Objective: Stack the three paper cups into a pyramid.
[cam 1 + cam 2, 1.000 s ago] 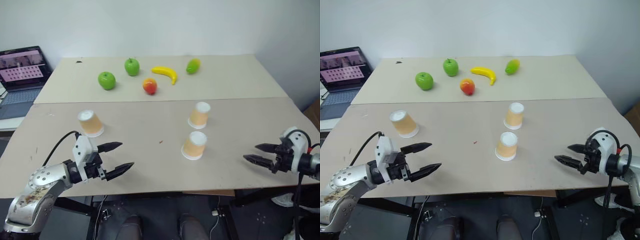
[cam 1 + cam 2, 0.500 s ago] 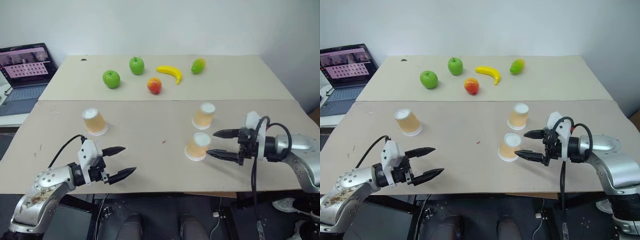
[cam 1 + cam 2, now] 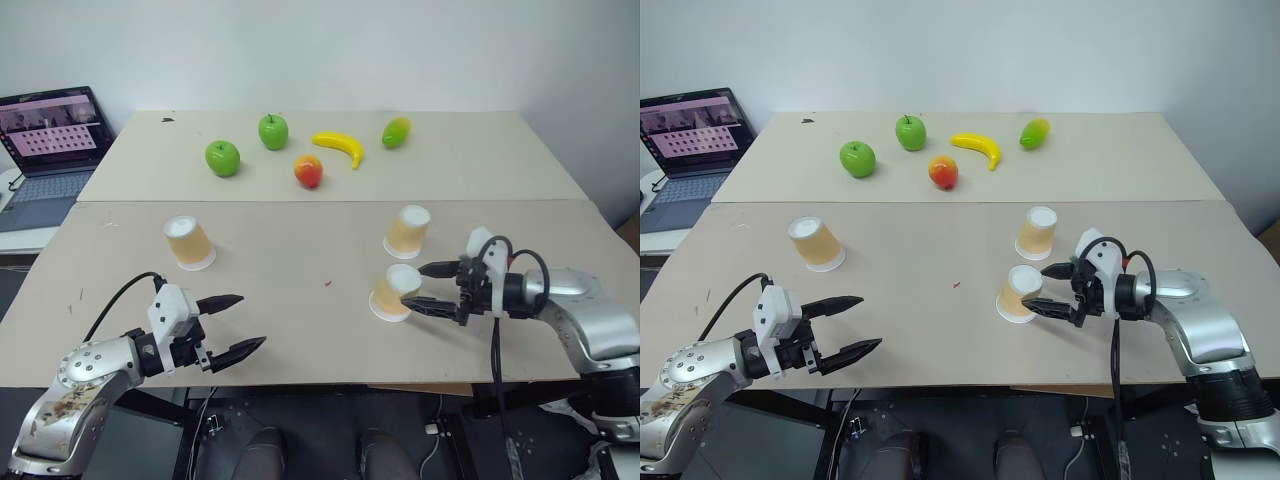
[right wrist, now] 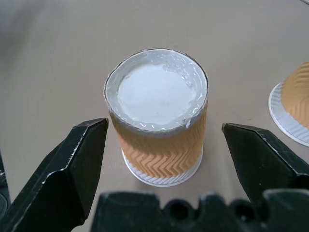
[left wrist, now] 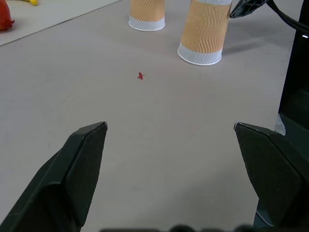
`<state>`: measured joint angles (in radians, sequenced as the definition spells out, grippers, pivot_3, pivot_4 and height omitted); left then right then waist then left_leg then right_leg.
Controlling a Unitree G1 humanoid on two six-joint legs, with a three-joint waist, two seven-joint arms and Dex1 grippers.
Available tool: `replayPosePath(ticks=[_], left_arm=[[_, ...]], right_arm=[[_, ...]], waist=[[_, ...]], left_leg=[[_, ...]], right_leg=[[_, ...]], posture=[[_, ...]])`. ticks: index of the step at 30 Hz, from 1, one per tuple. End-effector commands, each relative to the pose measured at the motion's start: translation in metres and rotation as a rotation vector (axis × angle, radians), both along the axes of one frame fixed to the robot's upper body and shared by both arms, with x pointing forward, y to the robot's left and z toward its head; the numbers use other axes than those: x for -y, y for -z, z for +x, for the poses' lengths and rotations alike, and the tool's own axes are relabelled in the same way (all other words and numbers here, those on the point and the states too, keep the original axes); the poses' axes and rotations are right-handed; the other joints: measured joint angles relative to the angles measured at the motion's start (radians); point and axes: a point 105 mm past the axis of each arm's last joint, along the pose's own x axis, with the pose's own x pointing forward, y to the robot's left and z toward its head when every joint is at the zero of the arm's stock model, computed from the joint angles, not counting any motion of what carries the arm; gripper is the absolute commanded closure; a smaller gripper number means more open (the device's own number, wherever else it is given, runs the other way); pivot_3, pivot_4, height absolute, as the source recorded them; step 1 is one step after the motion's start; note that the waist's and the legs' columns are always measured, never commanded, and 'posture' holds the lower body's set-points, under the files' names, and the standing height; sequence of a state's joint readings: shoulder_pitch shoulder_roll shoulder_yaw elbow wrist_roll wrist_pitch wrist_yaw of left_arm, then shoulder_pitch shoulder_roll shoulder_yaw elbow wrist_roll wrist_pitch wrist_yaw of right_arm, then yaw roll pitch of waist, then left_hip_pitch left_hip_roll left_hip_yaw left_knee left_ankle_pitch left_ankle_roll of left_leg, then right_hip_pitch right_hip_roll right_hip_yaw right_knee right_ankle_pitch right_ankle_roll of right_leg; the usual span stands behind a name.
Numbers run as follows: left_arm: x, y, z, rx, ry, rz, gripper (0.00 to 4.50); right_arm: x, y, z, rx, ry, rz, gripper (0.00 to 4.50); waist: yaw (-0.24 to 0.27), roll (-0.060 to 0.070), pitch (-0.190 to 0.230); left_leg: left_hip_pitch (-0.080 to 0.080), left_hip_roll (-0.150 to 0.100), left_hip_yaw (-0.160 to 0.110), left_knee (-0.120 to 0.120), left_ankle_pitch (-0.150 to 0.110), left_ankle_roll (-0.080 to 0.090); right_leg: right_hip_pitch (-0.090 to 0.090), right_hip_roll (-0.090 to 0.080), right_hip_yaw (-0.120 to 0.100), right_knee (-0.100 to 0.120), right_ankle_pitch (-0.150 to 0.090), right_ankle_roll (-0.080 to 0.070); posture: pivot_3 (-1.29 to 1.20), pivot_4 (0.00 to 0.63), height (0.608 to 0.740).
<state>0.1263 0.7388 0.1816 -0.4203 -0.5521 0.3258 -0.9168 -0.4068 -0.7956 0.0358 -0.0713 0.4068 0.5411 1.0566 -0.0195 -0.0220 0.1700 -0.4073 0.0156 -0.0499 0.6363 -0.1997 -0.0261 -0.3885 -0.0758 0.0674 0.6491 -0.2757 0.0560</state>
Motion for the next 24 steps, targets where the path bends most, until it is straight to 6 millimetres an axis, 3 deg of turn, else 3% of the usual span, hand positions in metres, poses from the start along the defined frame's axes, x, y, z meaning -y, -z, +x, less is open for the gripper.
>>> replayPosePath(ticks=[1, 10, 17, 24], left_arm=[[0.001, -0.012, -0.003, 0.057, 0.004, 0.005, 0.00], [-0.003, -0.009, -0.004, 0.047, -0.017, 0.017, 0.00], [-0.003, -0.007, -0.004, 0.041, -0.015, 0.022, 0.00], [0.000, -0.003, -0.006, 0.026, 0.000, 0.023, 0.00]], right_arm=[[-0.008, -0.014, 0.009, 0.083, -0.016, -0.009, 0.07], [-0.015, -0.017, 0.011, 0.089, -0.036, -0.001, 0.07], [-0.021, -0.021, 0.012, 0.104, -0.050, 0.007, 1.89], [-0.035, -0.046, 0.015, 0.153, -0.092, 0.062, 1.89]], waist=[[-0.001, 0.000, 0.000], [0.001, 0.000, 0.000], [0.000, 0.000, 0.000], [-0.002, 0.000, 0.000]], left_leg=[[0.000, 0.000, 0.000, 0.000, 0.000, 0.000], [0.000, 0.000, 0.000, 0.000, 0.000, 0.000], [0.000, 0.000, 0.000, 0.000, 0.000, 0.000], [0.000, 0.000, 0.000, 0.000, 0.000, 0.000]], right_leg=[[0.000, 0.000, 0.000, 0.000, 0.000, 0.000], [0.000, 0.000, 0.000, 0.000, 0.000, 0.000], [0.000, 0.000, 0.000, 0.000, 0.000, 0.000], [0.000, 0.000, 0.000, 0.000, 0.000, 0.000]], posture=[[0.00, 0.150, 0.732], [0.00, 0.150, 0.732], [0.00, 0.150, 0.732], [0.00, 0.150, 0.732]])
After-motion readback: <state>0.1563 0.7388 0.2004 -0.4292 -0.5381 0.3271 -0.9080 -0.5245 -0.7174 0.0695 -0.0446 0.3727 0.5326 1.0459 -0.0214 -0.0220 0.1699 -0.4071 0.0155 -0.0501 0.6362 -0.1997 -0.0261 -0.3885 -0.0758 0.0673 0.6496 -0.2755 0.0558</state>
